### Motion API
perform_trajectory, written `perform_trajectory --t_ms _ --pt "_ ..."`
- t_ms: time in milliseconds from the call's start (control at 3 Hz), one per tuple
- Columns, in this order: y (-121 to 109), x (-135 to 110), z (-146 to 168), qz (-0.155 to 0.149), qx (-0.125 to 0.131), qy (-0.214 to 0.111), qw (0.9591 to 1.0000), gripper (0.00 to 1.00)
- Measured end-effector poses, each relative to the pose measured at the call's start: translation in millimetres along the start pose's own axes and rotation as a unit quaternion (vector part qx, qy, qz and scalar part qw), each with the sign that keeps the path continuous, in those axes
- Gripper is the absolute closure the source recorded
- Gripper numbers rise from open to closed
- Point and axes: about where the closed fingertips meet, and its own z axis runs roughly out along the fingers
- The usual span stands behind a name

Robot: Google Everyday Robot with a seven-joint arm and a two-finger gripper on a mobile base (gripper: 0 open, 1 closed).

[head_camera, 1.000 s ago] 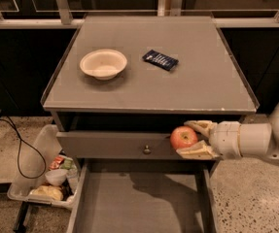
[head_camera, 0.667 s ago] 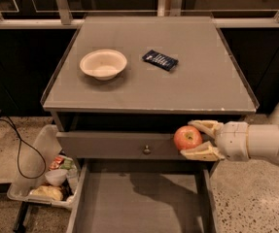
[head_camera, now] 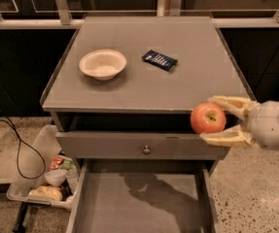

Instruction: Pick apple from middle drawer and place on counter

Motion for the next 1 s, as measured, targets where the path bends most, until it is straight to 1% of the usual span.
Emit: perform_trajectory --t_ms 333,667,1000 --pt "-41 -45 -41 -0.037 0.034 -0.022 0.9985 1.0" --pt "-55 -57 -51 -0.051 0.049 -0.025 0.9972 1.0" --pt "-55 -58 -51 -0.051 0.049 -0.025 0.9972 1.0"
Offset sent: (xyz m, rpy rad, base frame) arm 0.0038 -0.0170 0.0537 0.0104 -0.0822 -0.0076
